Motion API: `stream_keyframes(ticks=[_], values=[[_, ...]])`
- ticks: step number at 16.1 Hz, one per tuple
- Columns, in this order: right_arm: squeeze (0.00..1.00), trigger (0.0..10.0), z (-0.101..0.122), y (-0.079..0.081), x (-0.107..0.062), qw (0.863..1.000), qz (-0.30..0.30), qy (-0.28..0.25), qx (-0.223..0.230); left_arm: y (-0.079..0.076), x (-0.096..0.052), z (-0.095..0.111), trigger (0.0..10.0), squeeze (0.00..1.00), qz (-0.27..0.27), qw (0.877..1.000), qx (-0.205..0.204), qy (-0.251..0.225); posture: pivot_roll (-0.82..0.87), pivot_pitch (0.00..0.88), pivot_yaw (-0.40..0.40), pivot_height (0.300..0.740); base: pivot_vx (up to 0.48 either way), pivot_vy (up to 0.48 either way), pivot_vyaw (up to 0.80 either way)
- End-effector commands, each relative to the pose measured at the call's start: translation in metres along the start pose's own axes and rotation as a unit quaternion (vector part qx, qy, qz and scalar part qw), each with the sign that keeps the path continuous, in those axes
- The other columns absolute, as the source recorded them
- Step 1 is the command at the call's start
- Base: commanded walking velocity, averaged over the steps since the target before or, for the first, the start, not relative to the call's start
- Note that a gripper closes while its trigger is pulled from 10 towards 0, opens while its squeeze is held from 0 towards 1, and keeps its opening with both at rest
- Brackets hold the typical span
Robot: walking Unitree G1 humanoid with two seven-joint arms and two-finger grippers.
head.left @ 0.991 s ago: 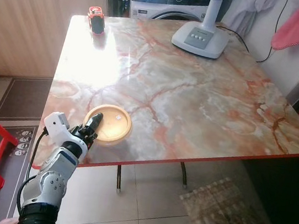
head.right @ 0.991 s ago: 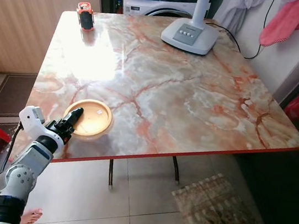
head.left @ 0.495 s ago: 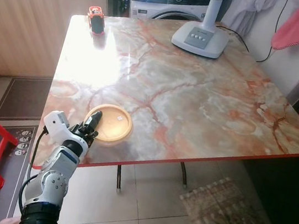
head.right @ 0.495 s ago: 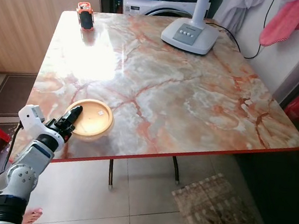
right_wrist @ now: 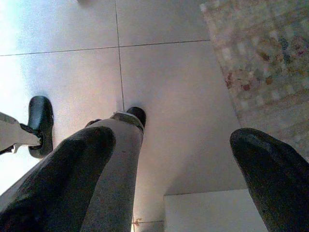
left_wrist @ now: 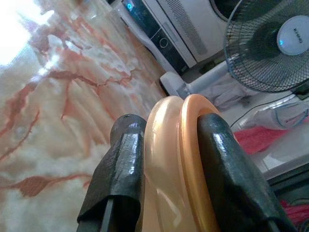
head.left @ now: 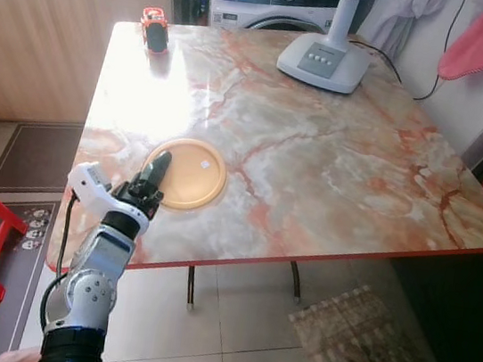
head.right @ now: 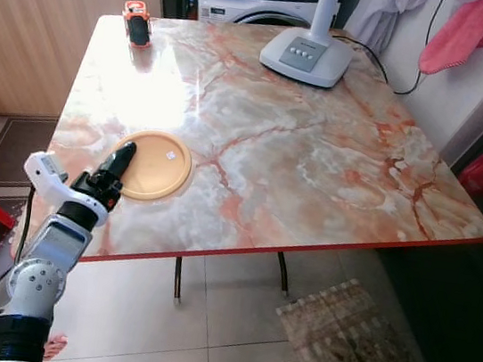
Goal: Restocking fridge
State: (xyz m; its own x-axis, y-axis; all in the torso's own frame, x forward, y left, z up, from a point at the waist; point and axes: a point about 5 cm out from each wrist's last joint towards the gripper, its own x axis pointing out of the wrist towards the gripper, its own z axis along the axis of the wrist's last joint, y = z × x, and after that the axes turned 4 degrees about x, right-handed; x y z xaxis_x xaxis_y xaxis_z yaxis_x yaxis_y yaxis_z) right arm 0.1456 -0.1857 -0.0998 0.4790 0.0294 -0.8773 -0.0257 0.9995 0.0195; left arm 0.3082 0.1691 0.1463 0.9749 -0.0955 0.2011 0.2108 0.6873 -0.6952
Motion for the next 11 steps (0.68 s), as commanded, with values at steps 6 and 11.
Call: stream_keyframes(ticks=[6, 11], values=[[0.0, 10.0, -0.004, 0.0, -0.001, 1.0, -0.001, 0.0, 0.014, -0.024, -0.006, 0.021, 10.0, 0.0, -0.02, 0.998, 0.009, -0.052, 0.0, 0.02, -0.024, 0.74, 0.0, 0.0, 0.0], [0.0, 10.0, -0.002, 0.006, 0.0, 1.0, 0.003, -0.005, 0.023, -0.024, 0.0, 0.025, 10.0, 0.0, -0.015, 0.998, 0.032, -0.054, 0.01, 0.0, -0.002, 0.74, 0.0, 0.0, 0.0]])
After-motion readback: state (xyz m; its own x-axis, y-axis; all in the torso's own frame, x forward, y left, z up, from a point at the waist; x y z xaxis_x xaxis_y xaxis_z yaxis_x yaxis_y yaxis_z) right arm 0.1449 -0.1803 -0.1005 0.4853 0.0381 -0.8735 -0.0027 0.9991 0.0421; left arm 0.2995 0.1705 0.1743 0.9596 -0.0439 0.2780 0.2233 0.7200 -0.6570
